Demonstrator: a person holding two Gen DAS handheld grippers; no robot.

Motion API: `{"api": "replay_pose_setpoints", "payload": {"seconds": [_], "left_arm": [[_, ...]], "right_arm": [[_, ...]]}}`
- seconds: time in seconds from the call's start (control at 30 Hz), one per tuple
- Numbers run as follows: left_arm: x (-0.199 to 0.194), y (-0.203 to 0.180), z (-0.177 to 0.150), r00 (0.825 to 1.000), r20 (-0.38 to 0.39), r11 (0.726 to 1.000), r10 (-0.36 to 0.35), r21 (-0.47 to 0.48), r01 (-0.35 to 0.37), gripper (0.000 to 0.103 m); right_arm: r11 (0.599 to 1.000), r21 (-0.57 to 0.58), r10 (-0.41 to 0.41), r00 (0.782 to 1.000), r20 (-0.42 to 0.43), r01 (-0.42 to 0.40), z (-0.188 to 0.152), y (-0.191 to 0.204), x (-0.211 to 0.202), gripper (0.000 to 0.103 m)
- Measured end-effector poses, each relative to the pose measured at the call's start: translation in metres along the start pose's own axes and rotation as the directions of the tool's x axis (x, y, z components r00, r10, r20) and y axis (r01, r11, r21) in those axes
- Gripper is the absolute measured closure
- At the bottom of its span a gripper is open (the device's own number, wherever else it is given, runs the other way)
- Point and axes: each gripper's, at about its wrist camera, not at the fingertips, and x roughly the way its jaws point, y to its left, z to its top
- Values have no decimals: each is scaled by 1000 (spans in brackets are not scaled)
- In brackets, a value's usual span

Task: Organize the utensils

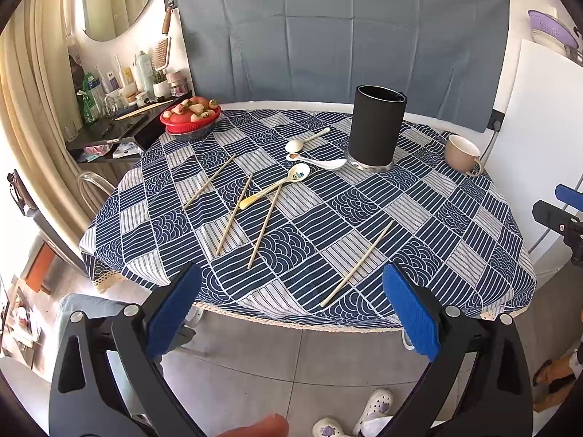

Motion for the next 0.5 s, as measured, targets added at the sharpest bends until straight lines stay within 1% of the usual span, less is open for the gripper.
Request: {"api": "replay_pose_setpoints", "payload": {"seconds": [0.5], "left_arm": [[3, 2, 1, 1000, -9, 1000, -1, -7, 1, 6]], "right_arm": [[1000, -23, -3, 1000, -1, 3, 1, 3, 0, 8]]}}
